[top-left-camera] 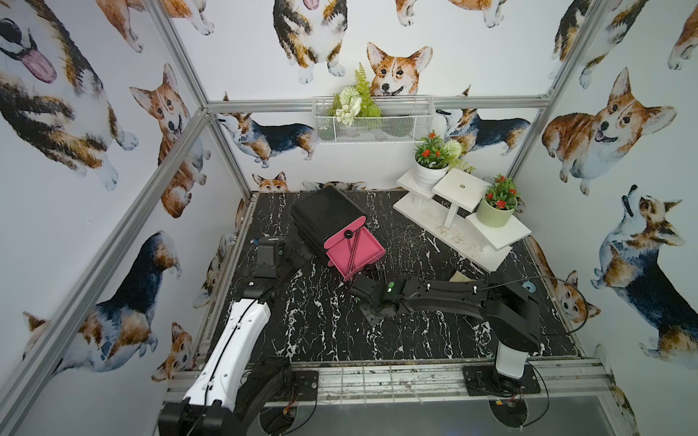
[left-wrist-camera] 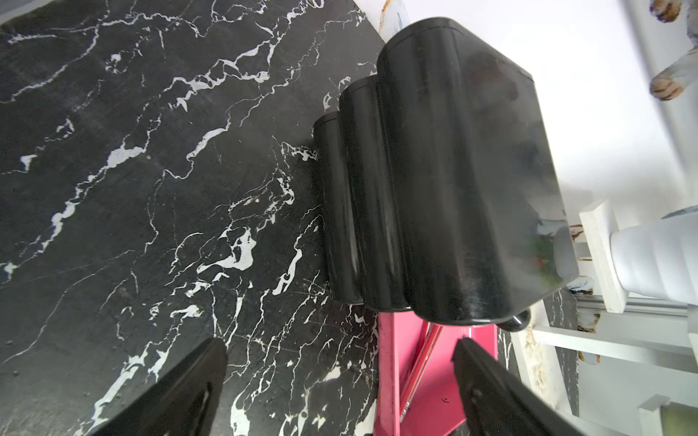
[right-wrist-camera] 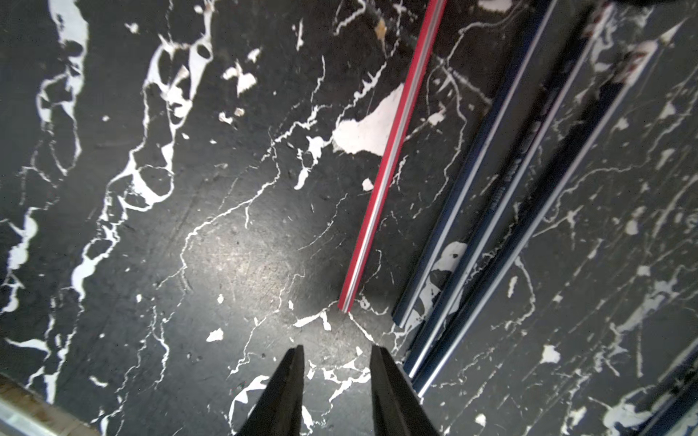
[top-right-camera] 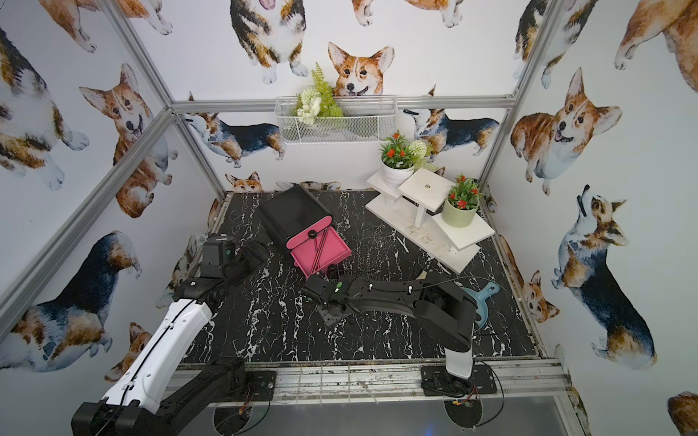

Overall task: Please place the pencils in the drawer according to their color
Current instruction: Pick up the pencil from the center of the board.

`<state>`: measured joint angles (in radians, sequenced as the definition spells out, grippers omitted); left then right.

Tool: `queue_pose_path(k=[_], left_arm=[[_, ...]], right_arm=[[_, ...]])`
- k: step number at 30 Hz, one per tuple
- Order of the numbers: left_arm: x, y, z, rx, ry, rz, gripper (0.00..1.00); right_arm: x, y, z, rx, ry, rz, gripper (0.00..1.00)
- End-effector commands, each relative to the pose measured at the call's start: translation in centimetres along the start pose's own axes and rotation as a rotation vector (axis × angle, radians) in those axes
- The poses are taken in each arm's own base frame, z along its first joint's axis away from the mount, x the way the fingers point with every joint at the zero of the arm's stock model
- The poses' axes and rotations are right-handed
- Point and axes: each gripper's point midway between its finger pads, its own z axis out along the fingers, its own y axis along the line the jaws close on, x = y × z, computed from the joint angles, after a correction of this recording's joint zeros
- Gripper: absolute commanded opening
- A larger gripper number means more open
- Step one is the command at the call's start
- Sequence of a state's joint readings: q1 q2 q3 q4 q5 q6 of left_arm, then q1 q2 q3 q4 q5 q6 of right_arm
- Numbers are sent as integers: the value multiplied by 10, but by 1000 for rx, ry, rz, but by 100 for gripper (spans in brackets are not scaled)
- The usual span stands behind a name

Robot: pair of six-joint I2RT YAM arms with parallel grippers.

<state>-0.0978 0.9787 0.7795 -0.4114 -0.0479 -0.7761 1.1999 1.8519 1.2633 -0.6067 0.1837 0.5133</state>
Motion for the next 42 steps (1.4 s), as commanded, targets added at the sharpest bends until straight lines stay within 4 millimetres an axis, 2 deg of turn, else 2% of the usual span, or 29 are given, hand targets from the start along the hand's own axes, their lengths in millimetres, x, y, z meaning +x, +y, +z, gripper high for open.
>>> queue_pose_path(k=[1,7,18,35,40,42], left_arm=[[-2,7,1,-30,-14,14,98],[-3,15,1,-59,-20,10,98],[-3,17,4,-63,-14,7,99],[-5,16,2,-50,-17,6,99],[-5,16,2,-53,-16,8,99],[-5,17,2,-55,-18,8,99]], right_arm=[[-4,1,7,12,-14,-34,36],[-3,-1,17,43,6,-65,36],[-6,2,26,59,23,-102,29],[0,-14,28,117,39,-68,23],[2,-12,32,90,52,-65,23],[4,-9,32,67,59,-74,20]])
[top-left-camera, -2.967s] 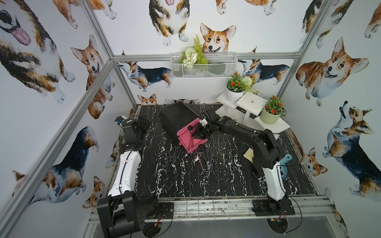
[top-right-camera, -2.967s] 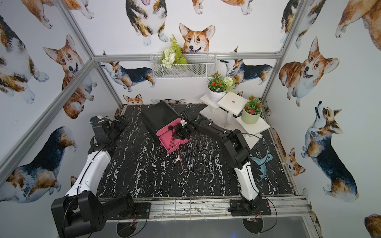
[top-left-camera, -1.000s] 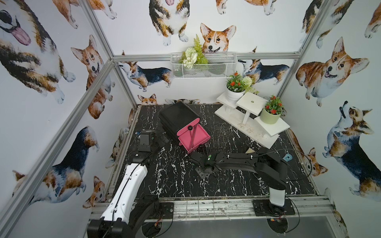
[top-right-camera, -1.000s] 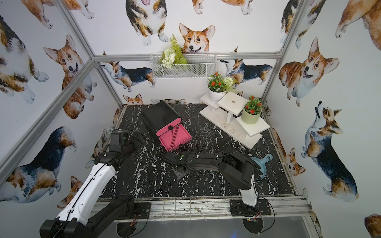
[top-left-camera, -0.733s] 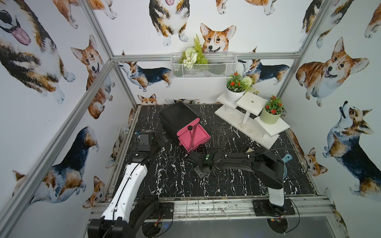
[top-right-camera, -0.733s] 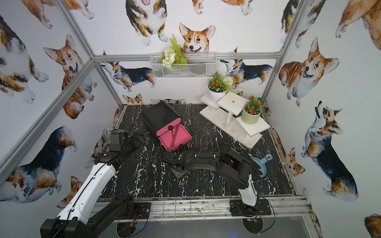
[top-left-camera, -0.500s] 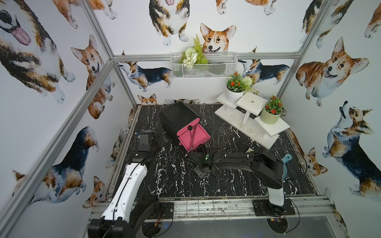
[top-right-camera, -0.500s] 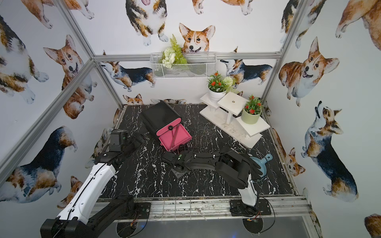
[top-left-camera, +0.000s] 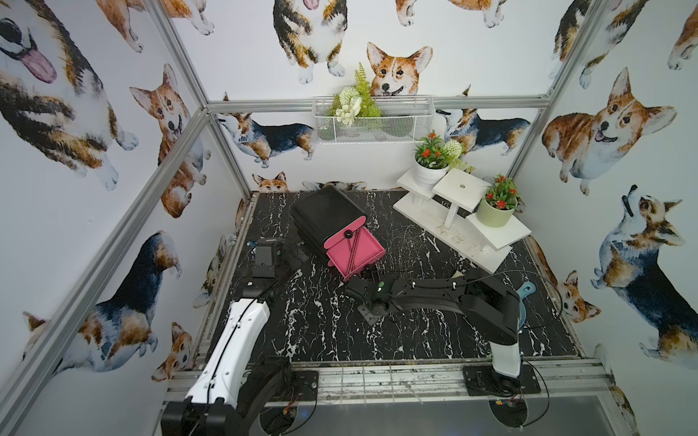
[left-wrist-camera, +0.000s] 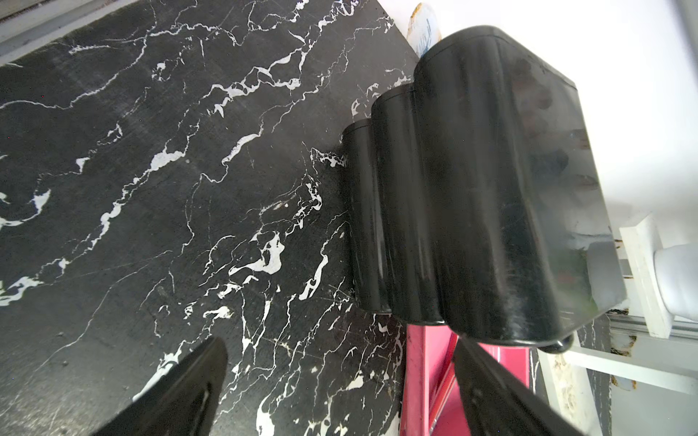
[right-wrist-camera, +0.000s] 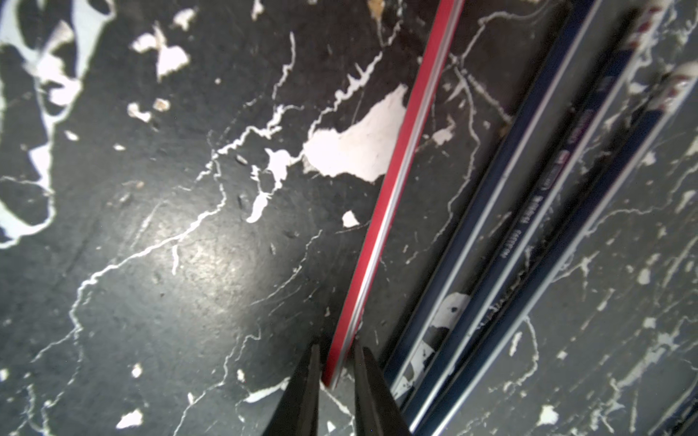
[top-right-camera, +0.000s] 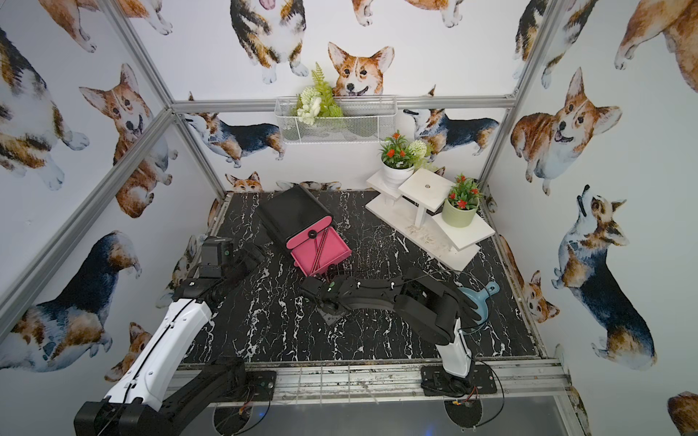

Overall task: Please place the pencils in the drawer according to their color
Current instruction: Pick up the pencil from the center of the board.

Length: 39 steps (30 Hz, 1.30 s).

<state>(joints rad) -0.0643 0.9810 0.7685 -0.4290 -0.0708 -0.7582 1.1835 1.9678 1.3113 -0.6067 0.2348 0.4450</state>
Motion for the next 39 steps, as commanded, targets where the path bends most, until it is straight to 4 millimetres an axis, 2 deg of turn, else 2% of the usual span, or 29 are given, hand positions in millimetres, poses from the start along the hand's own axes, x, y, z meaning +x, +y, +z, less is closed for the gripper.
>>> queue_pose_path(k=[1,7,14,18,21,24,31,39], left_arm=[[-1,0,-1,1,-4,11,98],[-2,1,-2,-3,-9,18,99],[-4,0,-3,-2,-17,24,99],[-6,0,-3,-6,-23,32,99],[-7,1,-3,-10,-26,35,99],[-7,1,-4,-10,-26,34,99],[-7,2,-3,-9,-25,32,99],[-6,1,-1,-8,-19,31,99]], right_arm=[[6,2,1,-18,24,-11,17],[14,-1,-4,-19,44,0,7],[29,-6,-21,-4,69,42,3],[30,-7,-28,-6,63,40,9],[21,-6,-30,-8,25,20,18],[8,-2,-26,-4,-7,-17,23],[-13,0,-11,-8,-46,-31,29],[-19,-7,-5,-20,-51,-17,31]])
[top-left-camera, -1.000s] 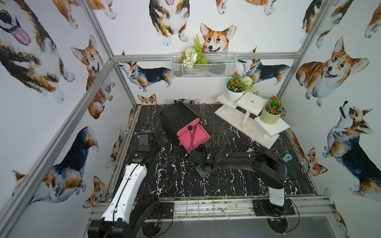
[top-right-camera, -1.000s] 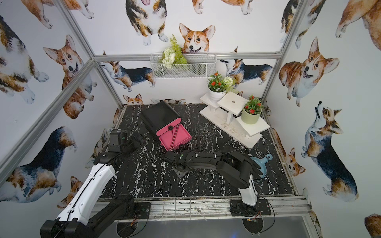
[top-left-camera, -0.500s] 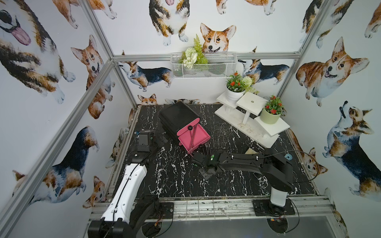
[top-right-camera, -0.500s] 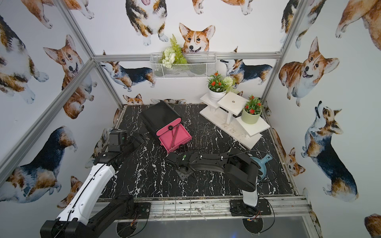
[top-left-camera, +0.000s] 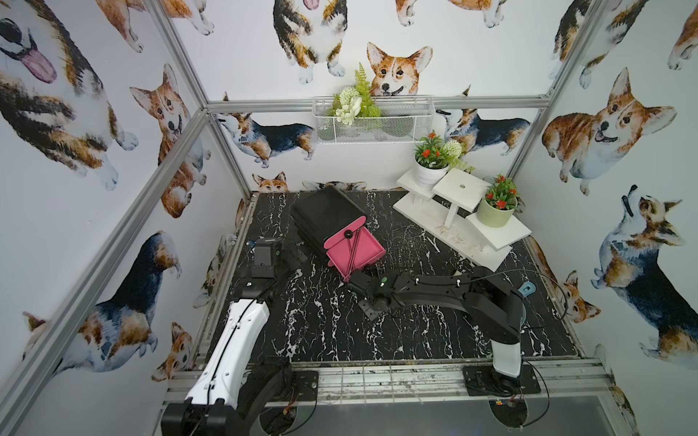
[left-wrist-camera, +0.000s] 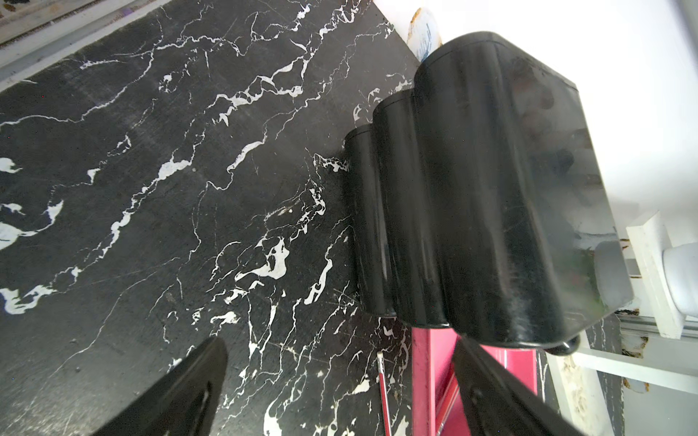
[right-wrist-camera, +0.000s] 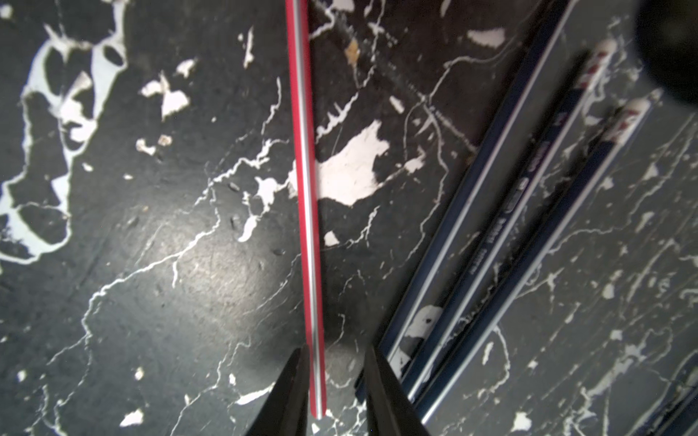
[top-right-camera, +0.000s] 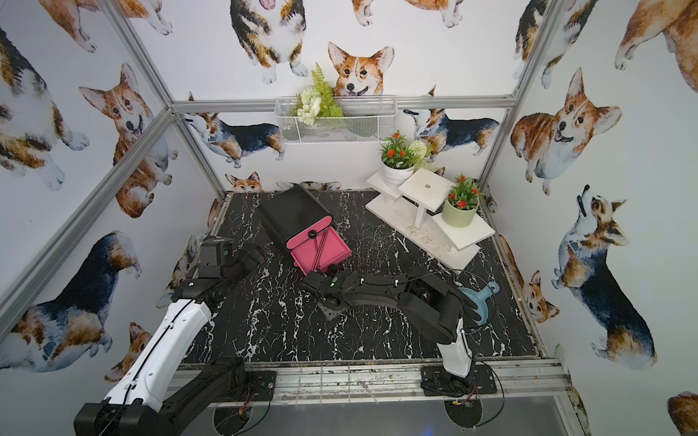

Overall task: Please place the pencils in the drawer according to their color
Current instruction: Pick up the pencil from the center of the board.

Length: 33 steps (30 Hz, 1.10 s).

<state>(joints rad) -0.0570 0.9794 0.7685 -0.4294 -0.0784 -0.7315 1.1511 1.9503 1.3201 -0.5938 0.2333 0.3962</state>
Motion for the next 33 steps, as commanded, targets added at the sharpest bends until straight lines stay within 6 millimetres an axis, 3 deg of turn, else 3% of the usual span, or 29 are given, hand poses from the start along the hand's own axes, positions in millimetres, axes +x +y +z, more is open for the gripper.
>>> queue_pose_path(k=[1,11,22,33], left_arm=[[-3,-1,-1,0,-10,9,98],[-4,-1,-2,-2,-13,10,99],[-9,-4,-3,0,-20,13,99],[-11,-1,-4,-13,-29,21,99]], right_arm=[[-5,3,1,-17,-19,-11,31],[-2,12,4,-62,2,-30,31],[21,15,14,-80,90,-39,18],[56,13,6,-86,192,-8,4]])
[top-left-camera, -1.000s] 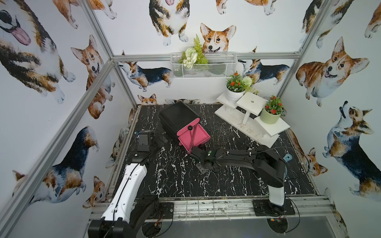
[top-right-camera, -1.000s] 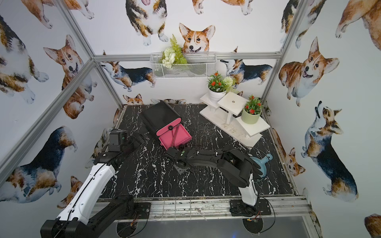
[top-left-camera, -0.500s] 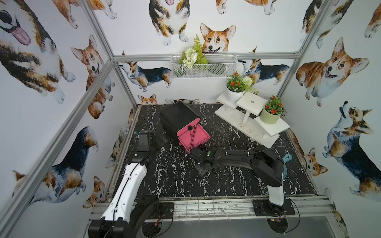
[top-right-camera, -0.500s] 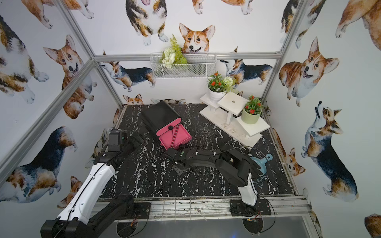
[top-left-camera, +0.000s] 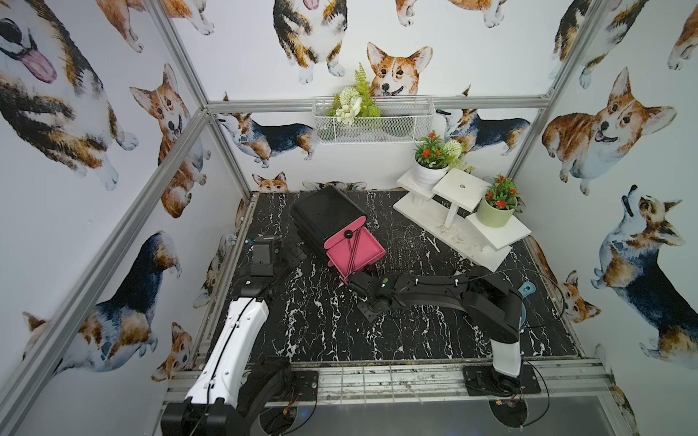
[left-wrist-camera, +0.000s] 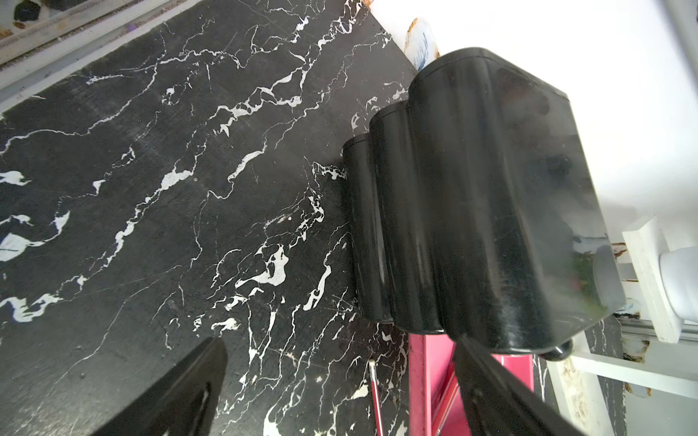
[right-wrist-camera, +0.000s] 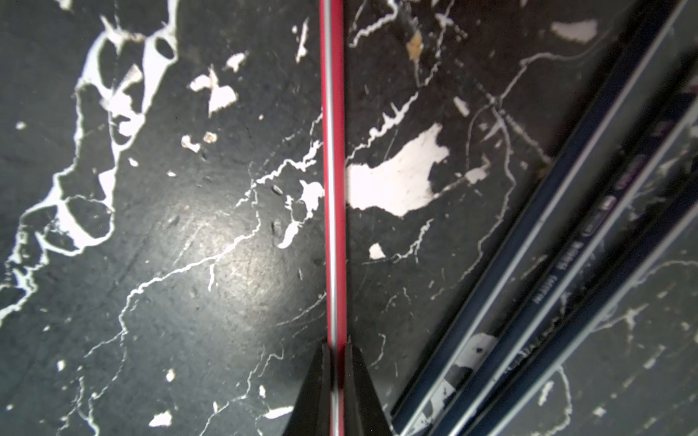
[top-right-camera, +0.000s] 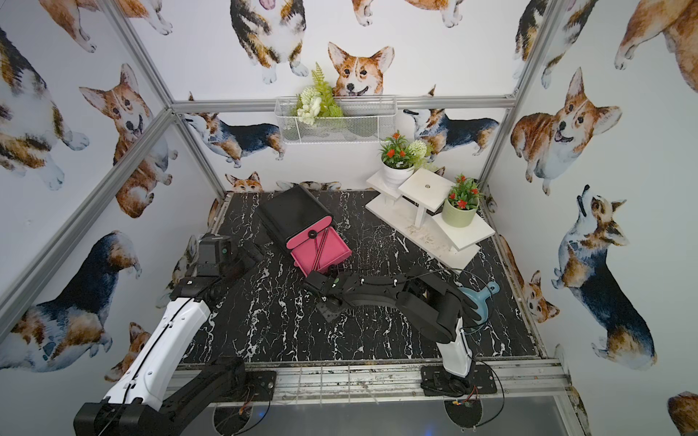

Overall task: Please place the pencils in the drawer according to their color
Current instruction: Pick up the pencil from the center of the board.

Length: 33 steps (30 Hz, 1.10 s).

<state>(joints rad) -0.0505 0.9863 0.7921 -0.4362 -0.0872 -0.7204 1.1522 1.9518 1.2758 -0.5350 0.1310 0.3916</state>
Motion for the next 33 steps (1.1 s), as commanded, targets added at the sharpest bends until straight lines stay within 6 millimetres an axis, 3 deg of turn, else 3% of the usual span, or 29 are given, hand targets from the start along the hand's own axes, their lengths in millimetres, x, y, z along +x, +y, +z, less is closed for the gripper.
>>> queue_pose_path(k=[1,13,15,24,33], left_arm=[[-5,1,-2,-9,-15,15,99],[-4,2,1,-13,-15,17,99],[-4,3,1,-14,-14,17,99],[-5,3,1,-15,-14,19,99],[-2,3,3,-12,-3,15,99]], right_arm=[[49,-5,-3,17,173,5,3],[91,-13,-30,34,241,68,0],[94,-14,-31,38,246,68,8],[78,-9,-19,42,219,23,28],[62,-8,-4,5,191,50,29]])
